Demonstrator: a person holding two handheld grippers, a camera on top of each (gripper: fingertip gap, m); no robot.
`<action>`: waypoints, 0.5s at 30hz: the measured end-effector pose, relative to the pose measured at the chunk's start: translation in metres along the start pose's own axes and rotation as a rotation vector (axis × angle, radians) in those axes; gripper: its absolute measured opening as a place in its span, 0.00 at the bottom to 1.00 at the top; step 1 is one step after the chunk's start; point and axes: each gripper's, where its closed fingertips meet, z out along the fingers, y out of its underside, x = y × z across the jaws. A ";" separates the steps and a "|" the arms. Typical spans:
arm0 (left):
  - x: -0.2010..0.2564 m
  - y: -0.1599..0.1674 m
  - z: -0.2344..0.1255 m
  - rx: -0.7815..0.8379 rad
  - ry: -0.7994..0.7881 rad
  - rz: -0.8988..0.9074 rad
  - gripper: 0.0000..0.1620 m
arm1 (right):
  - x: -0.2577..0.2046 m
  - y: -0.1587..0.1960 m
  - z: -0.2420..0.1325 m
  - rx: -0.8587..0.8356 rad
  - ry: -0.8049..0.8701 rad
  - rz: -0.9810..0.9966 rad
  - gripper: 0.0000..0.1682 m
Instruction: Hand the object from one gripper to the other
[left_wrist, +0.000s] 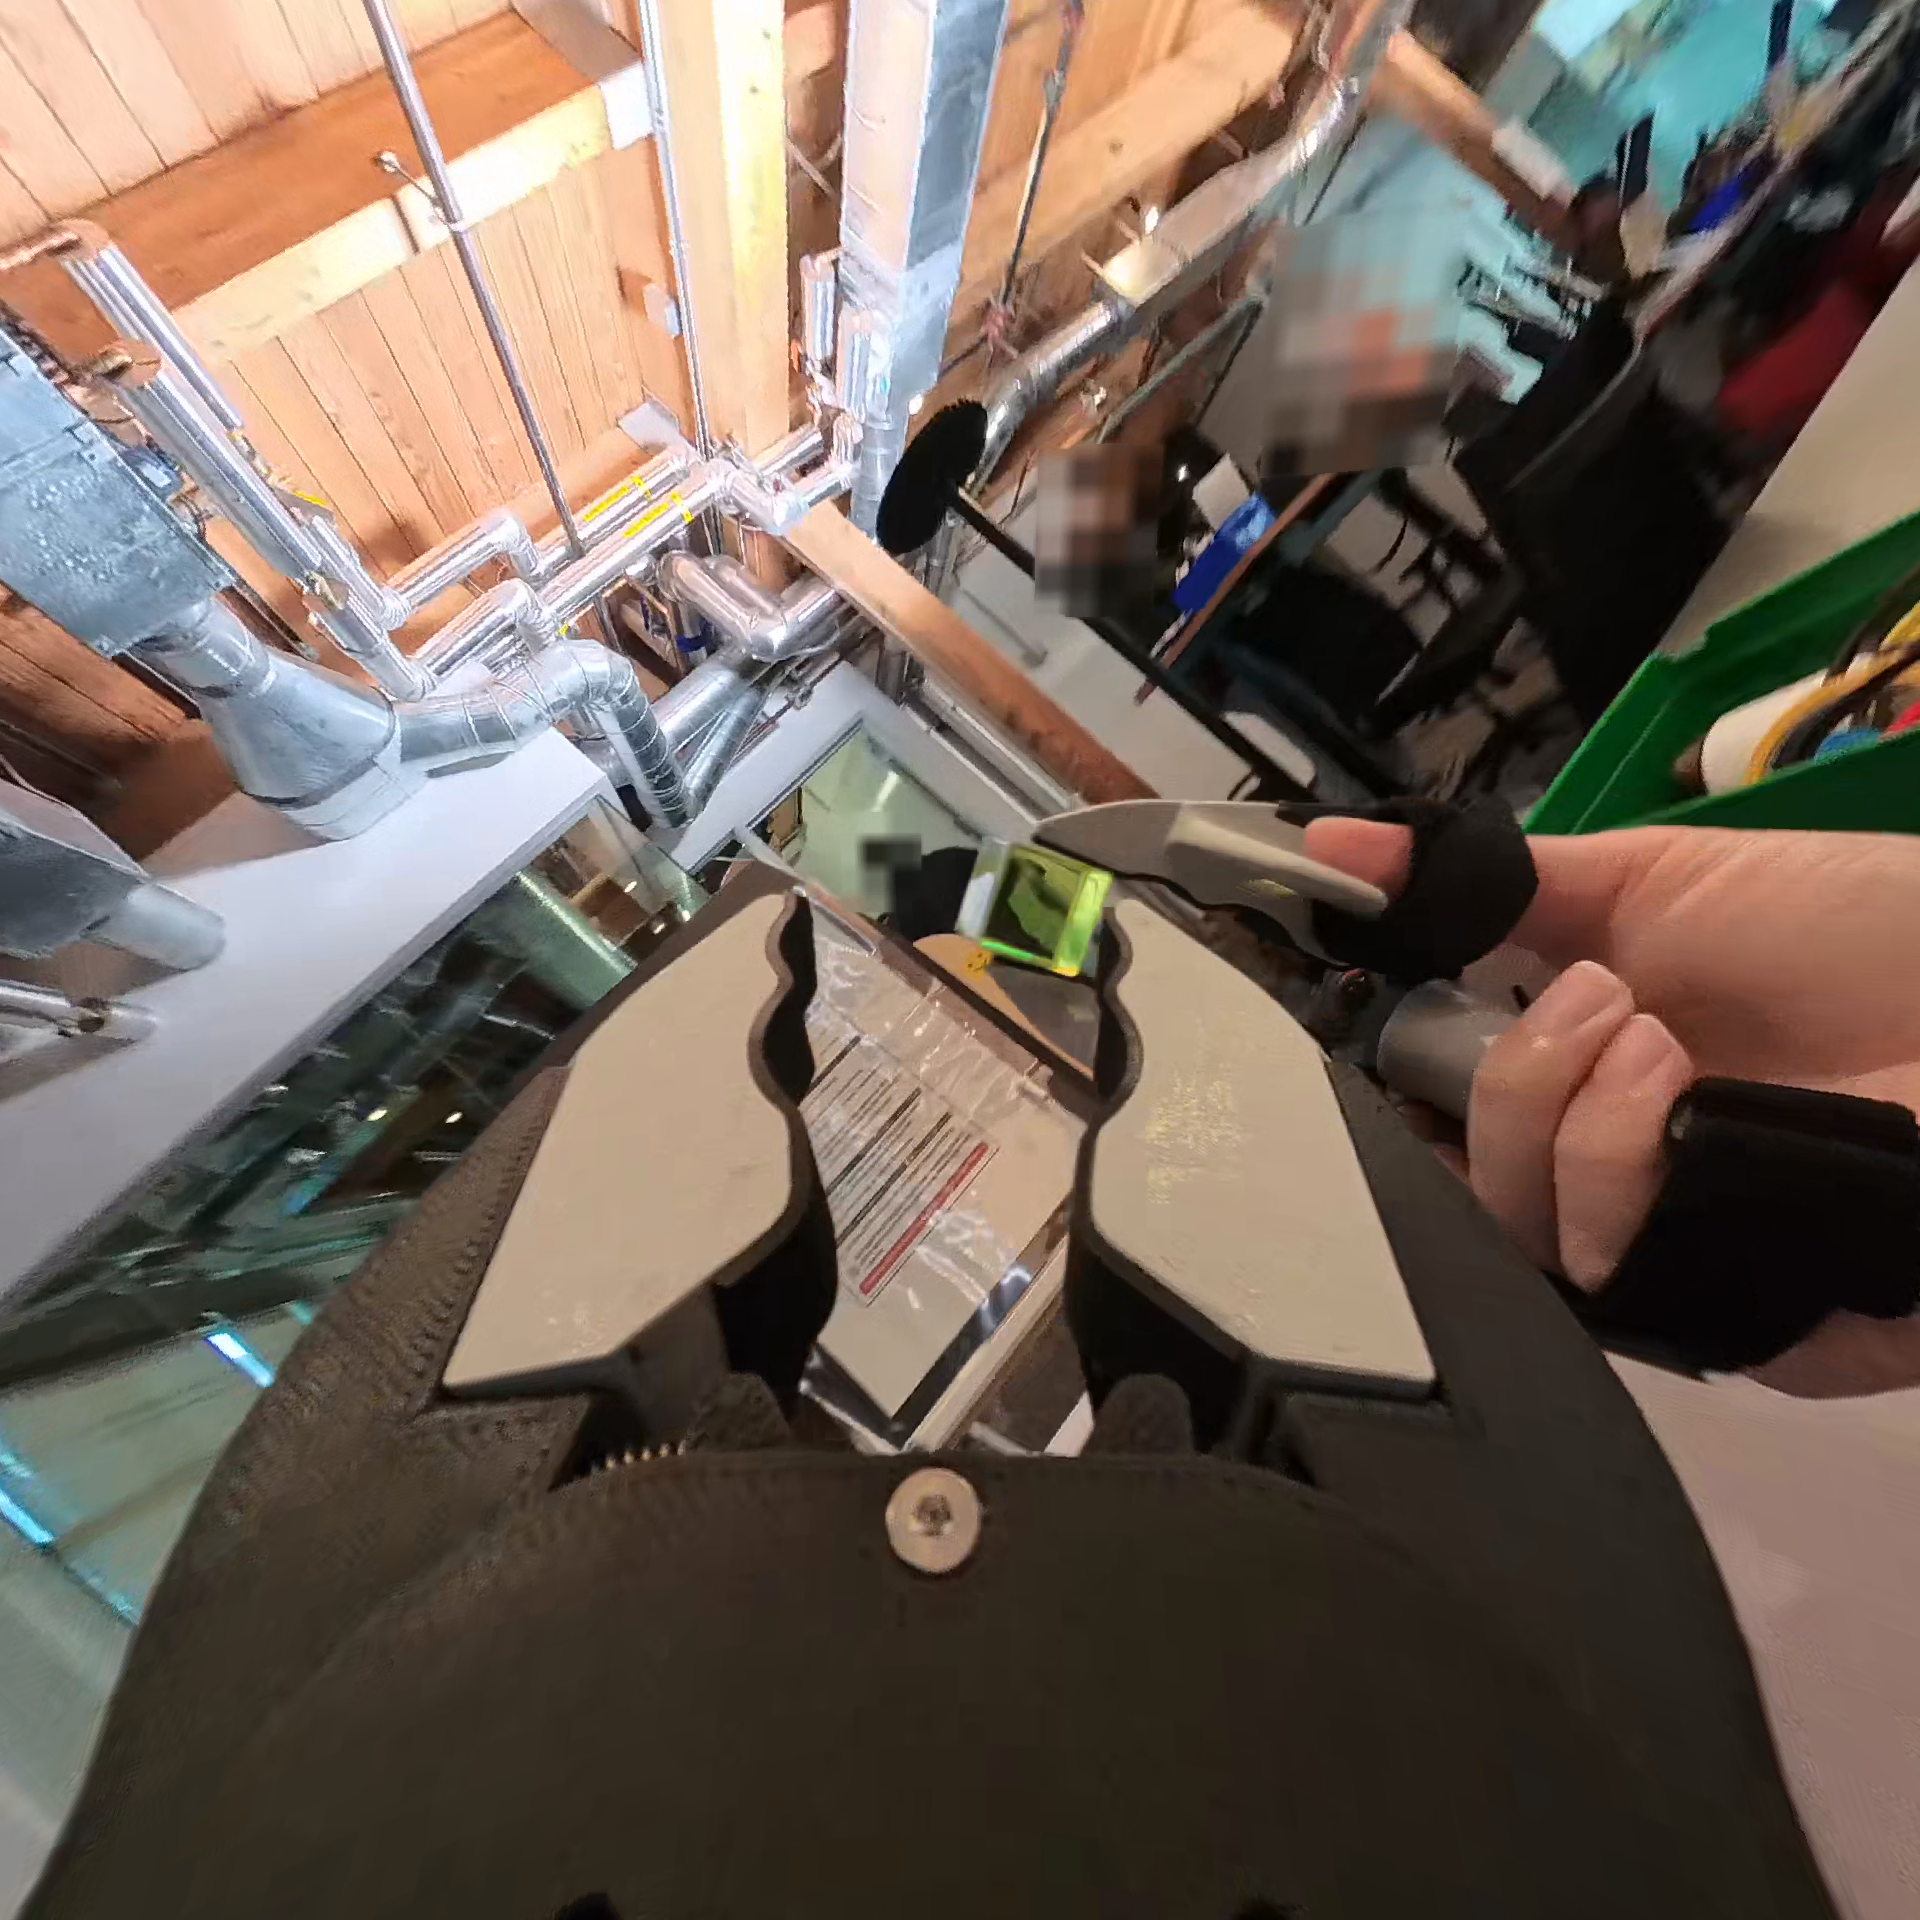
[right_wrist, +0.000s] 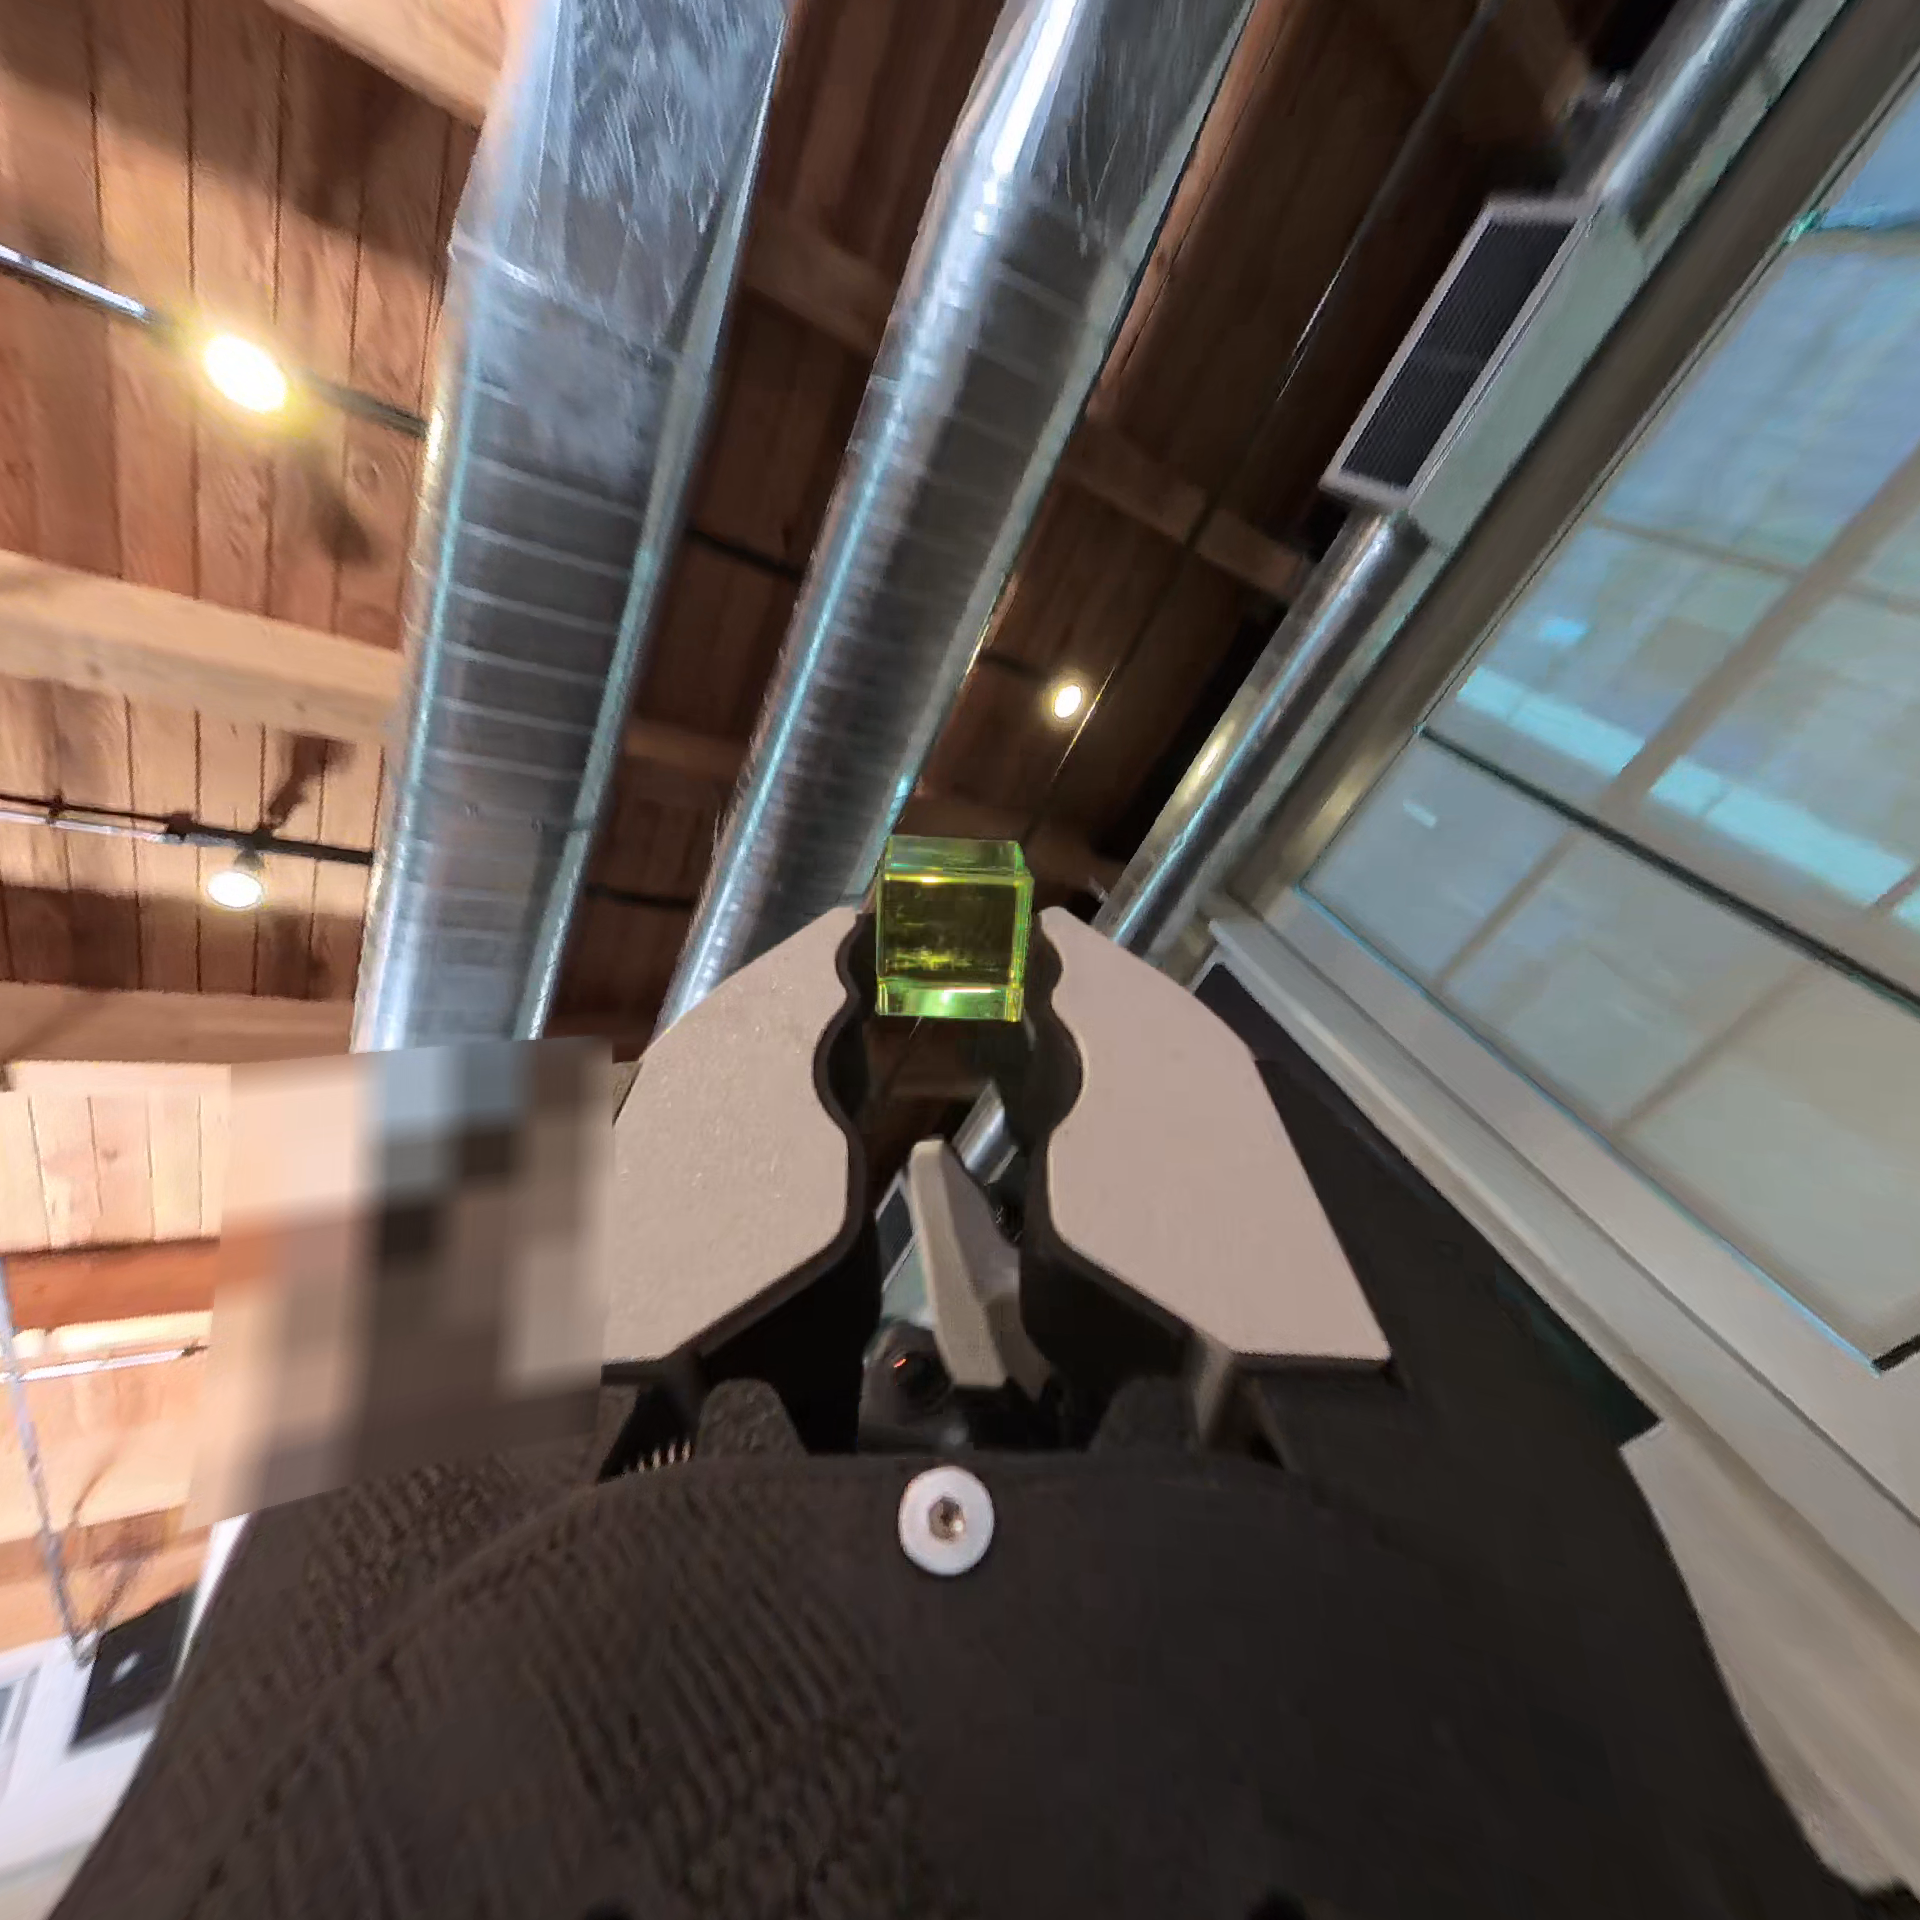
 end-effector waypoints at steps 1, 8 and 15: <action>0.004 0.004 0.002 -0.024 0.004 0.029 0.33 | 0.005 0.002 -0.001 0.016 0.020 -0.018 0.17; 0.007 0.033 0.010 -0.172 -0.029 0.214 0.31 | 0.019 0.017 0.000 -0.033 0.143 -0.230 0.17; 0.002 0.033 0.007 -0.143 -0.024 0.245 0.17 | 0.027 0.040 0.008 -0.141 0.218 -0.437 0.16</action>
